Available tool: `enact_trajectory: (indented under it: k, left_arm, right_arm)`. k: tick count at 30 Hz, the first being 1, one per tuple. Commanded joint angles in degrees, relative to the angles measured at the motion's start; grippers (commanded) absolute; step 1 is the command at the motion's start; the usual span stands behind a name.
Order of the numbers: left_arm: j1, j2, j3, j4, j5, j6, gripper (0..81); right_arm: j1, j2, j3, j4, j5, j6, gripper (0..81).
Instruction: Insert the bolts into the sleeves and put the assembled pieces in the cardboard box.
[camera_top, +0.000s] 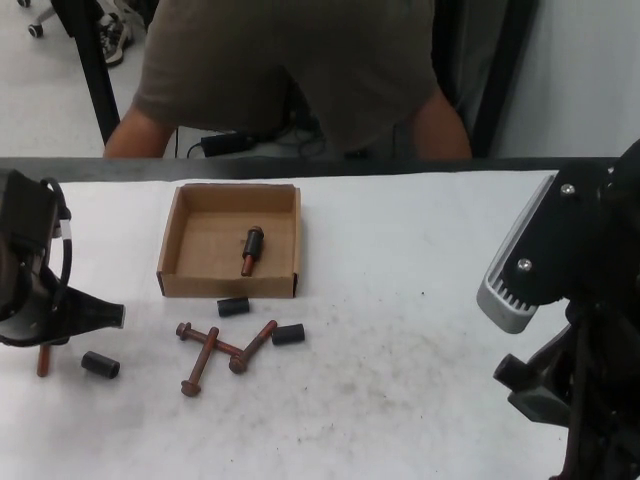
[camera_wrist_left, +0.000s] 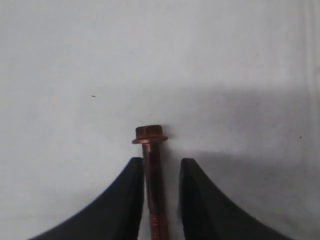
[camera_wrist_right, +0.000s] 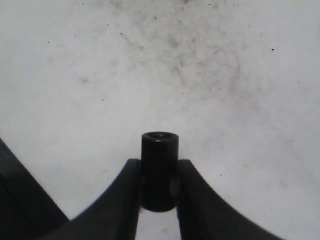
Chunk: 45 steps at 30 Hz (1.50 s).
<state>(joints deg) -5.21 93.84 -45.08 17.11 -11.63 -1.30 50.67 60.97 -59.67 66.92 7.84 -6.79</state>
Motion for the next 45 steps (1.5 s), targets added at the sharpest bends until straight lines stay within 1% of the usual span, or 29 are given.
enact_trajectory:
  k: [1, 3, 8, 14, 19, 22, 27, 28, 32, 38, 45]
  left_arm:
    - [0.1, 0.4, -0.6, 0.3, -1.2, -0.5, 24.8]
    - [0.1, 1.0, -0.6, 0.3, -1.2, -0.4, 24.8]
    - [0.1, 2.9, -0.6, 0.2, -1.2, -4.0, 24.8]
    - [0.1, 5.9, -0.6, 0.2, -0.7, -3.8, 24.8]
    - [0.1, 6.1, -0.8, -1.9, -1.1, -4.7, 24.5]
    - [0.1, 6.1, -0.9, -2.0, -1.0, -4.7, 19.0]
    - [0.1, 6.1, -0.9, -1.9, -0.7, -4.7, 2.6]
    - [0.1, 6.1, -0.9, -1.4, -0.7, -4.7, 0.6]
    - [0.1, 6.1, -0.9, 3.6, -0.4, -4.7, 0.8]
    - [0.0, 4.2, -4.3, 17.8, 6.0, -4.7, 0.8]
    - [0.0, -4.2, -4.6, 15.2, 16.5, -4.9, 0.8]
  right_arm:
    - [-0.4, -0.5, -0.2, -0.4, 0.5, 0.1, 0.0]
    - [-0.4, -0.5, -0.2, -0.4, 0.5, 0.0, 0.0]
    - [-0.4, -0.5, -0.2, -0.4, 0.5, -0.5, 0.0]
    - [-0.4, -0.5, -0.2, -0.4, 0.5, -0.5, 0.0]
    - [-0.4, -0.5, -0.2, -0.4, 0.5, -0.5, 0.0]
    - [-0.8, -0.5, -0.2, -0.4, 0.5, -0.4, 0.0]
    - [-1.8, -0.5, -0.2, -0.4, 0.5, -0.4, 0.0]
    - [-1.8, -0.5, -0.2, -0.4, 0.5, -0.9, 0.0]
    - [-1.8, -0.5, -0.2, -0.4, 0.5, -1.1, 0.0]
    - [-1.8, -0.5, -0.2, -0.3, 0.5, -1.3, 0.0]
    - [-1.8, -0.5, -0.2, -0.3, 0.5, -1.4, 0.0]
